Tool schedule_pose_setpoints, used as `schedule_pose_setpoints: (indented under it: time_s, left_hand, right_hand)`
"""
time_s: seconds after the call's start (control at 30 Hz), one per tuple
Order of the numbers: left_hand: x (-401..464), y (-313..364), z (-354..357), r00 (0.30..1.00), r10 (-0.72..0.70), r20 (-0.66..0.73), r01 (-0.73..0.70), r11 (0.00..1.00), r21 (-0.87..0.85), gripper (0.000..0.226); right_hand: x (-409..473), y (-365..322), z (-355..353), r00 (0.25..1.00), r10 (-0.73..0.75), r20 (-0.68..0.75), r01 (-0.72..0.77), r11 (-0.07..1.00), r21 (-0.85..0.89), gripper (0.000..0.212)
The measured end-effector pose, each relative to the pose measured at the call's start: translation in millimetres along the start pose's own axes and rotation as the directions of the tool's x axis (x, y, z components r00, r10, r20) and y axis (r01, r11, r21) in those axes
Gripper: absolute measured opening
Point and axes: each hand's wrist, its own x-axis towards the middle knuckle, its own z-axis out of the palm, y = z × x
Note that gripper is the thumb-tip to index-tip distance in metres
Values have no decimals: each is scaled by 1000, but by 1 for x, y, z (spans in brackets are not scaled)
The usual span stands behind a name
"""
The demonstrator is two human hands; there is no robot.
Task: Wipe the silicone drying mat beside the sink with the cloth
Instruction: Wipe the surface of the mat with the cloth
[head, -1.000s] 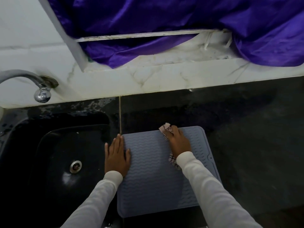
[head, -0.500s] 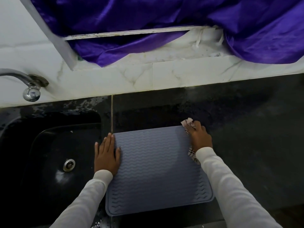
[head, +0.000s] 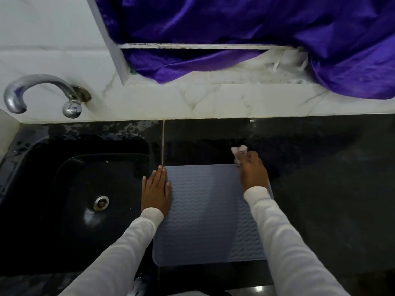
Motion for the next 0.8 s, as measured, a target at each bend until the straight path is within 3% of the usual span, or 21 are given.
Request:
schedule_pose_setpoints:
  time_s: [0.13, 0.27, 0.33, 0.43, 0.6, 0.8]
  left_hand:
    - [8, -11, -4, 999, 42, -17, -43, 998, -51, 53]
    - [11, -20, -8, 995, 98, -30, -102, 984, -143, 55]
    - [11, -24, -7, 995, 93, -17, -95, 979, -181, 52]
    - [13, -31, -4, 992, 126, -1, -125, 984, -130, 51]
    - [15, -33, -13, 979, 201, 19, -201, 979, 9, 49]
    - [11, -26, -17, 966, 250, 67, -255, 963, 84, 61]
  right_hand:
    - [-13, -92, 22, 995, -97, 30, 93, 990, 104, 22]
    - [-32, -176, 66, 951, -286, 118, 276, 957, 94, 34]
    - [-41, -194, 82, 928, -279, 246, 263, 960, 96, 42]
    - [-47, -194, 94, 939, -210, 273, 201, 978, 60, 45]
    - [-37, -185, 93, 922, -230, 312, 239, 971, 11, 48]
    - [-21, -124, 79, 935, -115, 337, 134, 990, -34, 42]
